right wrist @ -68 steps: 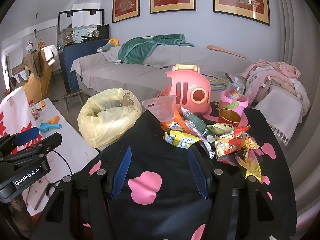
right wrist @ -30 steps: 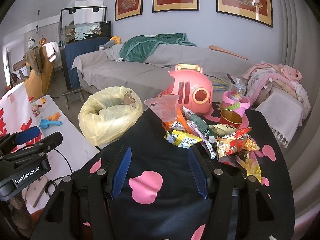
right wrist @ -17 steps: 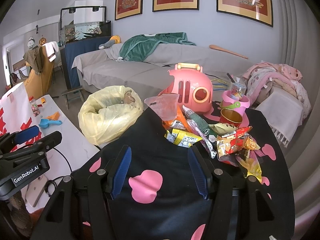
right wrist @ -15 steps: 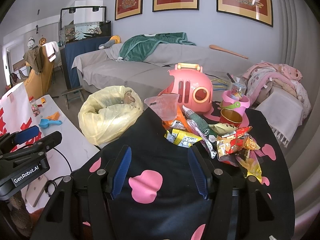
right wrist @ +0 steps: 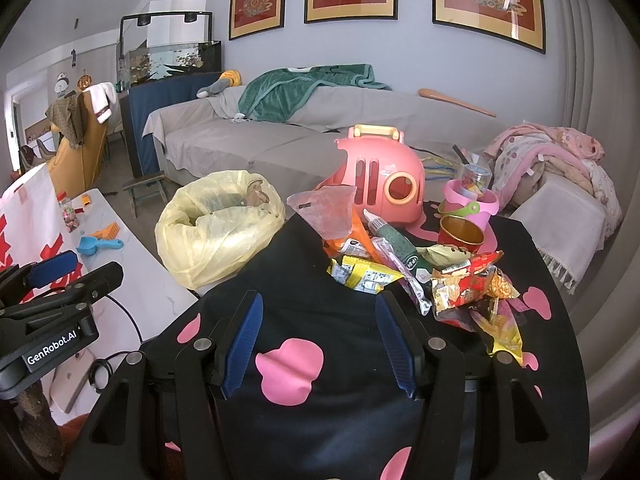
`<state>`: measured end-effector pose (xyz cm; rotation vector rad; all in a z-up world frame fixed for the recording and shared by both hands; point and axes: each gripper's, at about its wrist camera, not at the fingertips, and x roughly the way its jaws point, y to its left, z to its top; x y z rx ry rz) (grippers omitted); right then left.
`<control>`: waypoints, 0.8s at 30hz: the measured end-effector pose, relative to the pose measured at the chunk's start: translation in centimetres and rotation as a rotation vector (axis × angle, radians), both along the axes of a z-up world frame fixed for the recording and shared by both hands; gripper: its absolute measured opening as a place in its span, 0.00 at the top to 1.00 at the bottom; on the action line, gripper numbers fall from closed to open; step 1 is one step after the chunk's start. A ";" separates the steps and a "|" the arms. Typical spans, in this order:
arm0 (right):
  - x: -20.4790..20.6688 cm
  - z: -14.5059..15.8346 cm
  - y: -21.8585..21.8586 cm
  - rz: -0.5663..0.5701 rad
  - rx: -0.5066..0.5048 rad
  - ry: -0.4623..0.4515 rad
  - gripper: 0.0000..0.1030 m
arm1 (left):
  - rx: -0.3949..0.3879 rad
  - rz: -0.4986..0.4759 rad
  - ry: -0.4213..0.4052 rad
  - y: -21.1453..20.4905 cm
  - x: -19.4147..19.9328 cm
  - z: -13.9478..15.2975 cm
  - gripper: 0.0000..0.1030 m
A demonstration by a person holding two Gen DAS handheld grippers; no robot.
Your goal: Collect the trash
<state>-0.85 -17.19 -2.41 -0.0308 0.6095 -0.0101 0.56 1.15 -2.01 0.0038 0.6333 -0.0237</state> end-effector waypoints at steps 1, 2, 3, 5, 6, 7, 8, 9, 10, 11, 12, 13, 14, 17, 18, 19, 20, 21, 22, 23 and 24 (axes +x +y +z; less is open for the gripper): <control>0.0 0.0 0.0 -0.002 0.000 0.000 0.45 | 0.000 0.000 0.001 0.0 0.0 0.0 0.37; -0.1 0.0 0.0 -0.003 0.001 0.000 0.45 | 0.000 -0.001 0.003 0.1 0.0 -0.2 0.37; -0.1 0.0 -0.1 -0.005 0.001 0.000 0.45 | 0.001 0.000 0.003 0.0 -0.1 -0.5 0.37; -0.2 -0.1 -0.2 -0.010 -0.001 -0.001 0.45 | 0.004 -0.002 0.006 0.0 -0.2 -0.8 0.37; -0.5 -0.4 -0.3 -0.011 -0.003 -0.001 0.45 | 0.003 -0.002 0.005 0.0 -0.1 -0.7 0.37; -0.6 -0.5 -0.4 -0.014 -0.007 -0.002 0.45 | 0.005 -0.004 0.007 -0.1 -0.1 -0.8 0.37; -0.8 -0.7 -0.5 -0.016 -0.012 -0.003 0.45 | 0.008 -0.008 0.008 -0.3 -0.2 -0.9 0.37; -0.8 -0.7 -0.5 -0.020 -0.017 -0.003 0.45 | 0.011 -0.012 0.008 -0.5 -0.3 -1.0 0.37; -1.0 -0.7 -0.7 -0.026 -0.021 -0.004 0.45 | 0.014 -0.017 0.009 -0.8 -0.2 -1.1 0.37; -1.1 -0.7 -0.9 -0.030 -0.021 -0.005 0.45 | 0.015 -0.023 0.010 -1.0 0.0 -1.2 0.37; -1.0 -0.6 -1.1 -0.035 -0.019 -0.004 0.45 | 0.014 -0.031 0.011 -1.2 0.0 -1.3 0.37; -1.1 -0.7 -1.5 -0.041 -0.017 -0.003 0.45 | 0.009 -0.041 0.015 -1.4 0.2 -1.3 0.37; -1.2 -0.7 -1.8 -0.048 -0.016 -0.004 0.45 | 0.003 -0.053 0.022 -1.7 0.5 -1.3 0.37; -1.4 -0.8 -2.8 -0.075 -0.016 -0.007 0.45 | 0.005 -0.091 0.040 -2.7 1.0 -1.4 0.37; -1.4 -0.8 -3.1 -0.083 -0.014 -0.006 0.45 | 0.010 -0.106 0.044 -3.2 1.1 -1.4 0.37; -1.4 -0.9 -3.6 -0.092 -0.011 -0.005 0.45 | 0.013 -0.119 0.048 -3.6 1.3 -1.5 0.37; -1.5 -1.0 -4.2 -0.104 -0.008 -0.003 0.45 | 0.016 -0.133 0.051 -4.0 1.4 -1.5 0.37; -1.5 -1.1 -4.5 -0.112 -0.007 0.001 0.45 | 0.019 -0.149 0.054 -4.4 1.7 -1.5 0.37; -1.4 -1.2 -4.9 -0.123 -0.006 0.005 0.45 | 0.019 -0.166 0.055 -4.9 1.9 -1.5 0.37; -1.5 -1.4 -5.5 -0.134 -0.004 0.007 0.45 | 0.019 -0.183 0.058 -5.3 2.3 -1.5 0.37; -1.4 -1.5 -5.9 -0.143 -0.002 0.010 0.45 | 0.016 -0.204 0.058 -5.8 2.4 -1.5 0.37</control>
